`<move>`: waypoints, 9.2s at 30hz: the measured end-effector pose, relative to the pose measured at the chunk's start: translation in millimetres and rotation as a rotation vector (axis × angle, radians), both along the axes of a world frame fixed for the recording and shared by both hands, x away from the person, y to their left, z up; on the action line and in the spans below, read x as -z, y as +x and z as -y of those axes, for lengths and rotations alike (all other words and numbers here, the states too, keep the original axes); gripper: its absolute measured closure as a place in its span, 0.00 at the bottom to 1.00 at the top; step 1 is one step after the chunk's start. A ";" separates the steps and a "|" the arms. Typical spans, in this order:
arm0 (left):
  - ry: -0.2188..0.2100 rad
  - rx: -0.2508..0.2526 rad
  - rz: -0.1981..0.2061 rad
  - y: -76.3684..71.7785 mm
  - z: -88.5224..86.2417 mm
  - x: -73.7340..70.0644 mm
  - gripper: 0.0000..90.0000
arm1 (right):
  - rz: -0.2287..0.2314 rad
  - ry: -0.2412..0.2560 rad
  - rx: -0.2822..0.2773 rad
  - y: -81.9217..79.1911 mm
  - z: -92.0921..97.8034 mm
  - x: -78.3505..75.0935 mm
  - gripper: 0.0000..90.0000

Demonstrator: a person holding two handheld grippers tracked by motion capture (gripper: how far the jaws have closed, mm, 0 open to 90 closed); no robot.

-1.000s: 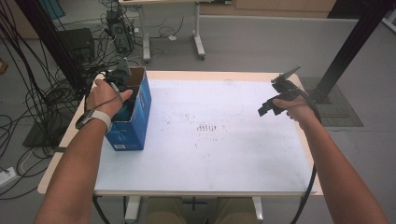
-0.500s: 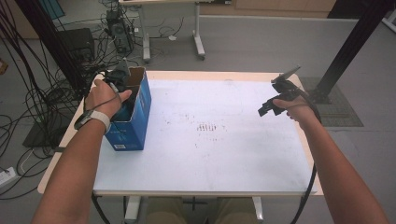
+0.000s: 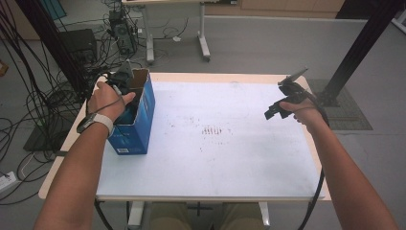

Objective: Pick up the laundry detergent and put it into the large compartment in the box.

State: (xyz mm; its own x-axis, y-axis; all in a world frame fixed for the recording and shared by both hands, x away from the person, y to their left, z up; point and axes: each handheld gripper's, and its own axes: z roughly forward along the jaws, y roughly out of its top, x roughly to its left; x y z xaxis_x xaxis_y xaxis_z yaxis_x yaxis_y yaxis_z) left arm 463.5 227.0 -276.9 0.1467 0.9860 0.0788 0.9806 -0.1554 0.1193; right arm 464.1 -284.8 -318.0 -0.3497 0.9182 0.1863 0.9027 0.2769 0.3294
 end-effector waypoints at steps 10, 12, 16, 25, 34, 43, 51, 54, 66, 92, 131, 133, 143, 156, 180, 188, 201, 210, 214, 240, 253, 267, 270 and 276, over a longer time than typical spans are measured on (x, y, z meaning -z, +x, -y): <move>0.002 0.001 0.001 -0.9 0.4 0.0 0.41 | 0.005 0.004 -0.001 -0.6 1.1 -0.7 0.09; 0.002 0.001 0.002 -1.0 0.4 0.0 0.41 | 0.005 0.006 0.001 -0.6 0.6 -0.9 0.09; 0.003 0.001 0.002 -1.2 0.2 0.0 0.41 | 0.005 0.006 0.000 -0.9 0.1 -1.0 0.09; 0.004 -0.001 0.000 -0.6 0.5 0.1 0.41 | 0.005 0.007 0.009 -1.3 2.3 -1.3 0.09; 0.001 -0.004 -0.003 -0.1 -0.3 0.2 0.41 | 0.001 0.006 0.005 -0.6 0.4 -0.5 0.09; 0.001 -0.001 -0.003 -0.1 -0.3 0.2 0.41 | 0.000 0.006 0.006 -0.4 -0.2 -0.2 0.09; 0.002 0.001 -0.002 -0.3 -0.4 0.4 0.41 | -0.001 0.003 0.005 -0.3 0.4 -0.4 0.09; 0.001 0.000 -0.003 -0.3 -1.0 0.4 0.41 | 0.001 0.005 0.004 -0.1 0.3 -0.1 0.09; 0.002 0.001 -0.003 -0.2 -0.2 0.5 0.41 | 0.004 0.005 0.002 0.3 0.2 -0.2 0.09; 0.001 0.002 -0.001 -0.6 -0.7 0.6 0.41 | -0.001 0.005 0.003 -0.2 -1.4 -0.3 0.09; -0.016 0.049 0.000 -3.7 2.1 0.9 0.30 | -0.008 0.005 -0.021 0.6 -8.5 0.9 0.09; -0.019 0.043 0.011 -4.8 1.6 0.7 0.30 | -0.007 0.005 -0.021 0.2 -8.8 0.6 0.09; -0.047 0.036 0.034 -9.3 -1.2 -7.1 0.30 | -0.008 0.003 -0.025 -1.2 -9.8 0.3 0.09; -0.084 0.027 0.071 -17.6 -4.7 -22.5 0.21 | -0.006 0.003 -0.038 -3.4 -13.6 -0.3 0.09; -0.086 0.071 0.136 -30.8 9.9 -62.9 0.07 | 0.010 0.000 -0.029 -13.8 -5.3 -9.7 0.09; -0.082 0.071 0.167 -37.2 19.0 -88.7 0.06 | 0.018 0.003 -0.027 -15.0 -3.3 -12.5 0.09; -0.102 0.227 0.213 -43.6 62.8 -121.0 0.07 | 0.026 0.009 -0.024 -17.7 -1.7 -16.4 0.09; -0.110 0.382 0.207 -38.6 87.8 -128.7 0.08 | 0.032 0.010 -0.022 -19.0 -0.2 -21.2 0.09; -0.107 0.418 0.198 -35.3 95.1 -129.0 0.08 | 0.034 0.009 -0.024 -19.4 0.8 -21.5 0.09; -0.088 0.486 0.162 -25.4 142.5 -136.2 0.08 | 0.041 0.008 -0.006 -19.2 6.4 -27.7 0.09; -0.085 0.445 0.146 -18.2 166.7 -128.6 0.08 | 0.041 0.009 -0.008 -18.0 5.4 -27.3 0.09; -0.115 0.330 0.179 -13.4 180.8 -120.7 0.08 | 0.040 0.009 -0.017 -17.1 4.2 -26.9 0.09; -0.114 0.315 0.182 -13.1 182.8 -118.3 0.08 | 0.041 0.010 -0.016 -17.1 4.8 -26.9 0.09; -0.107 0.292 0.191 -12.4 185.0 -109.9 0.08 | 0.042 0.015 -0.011 -17.6 6.4 -26.4 0.09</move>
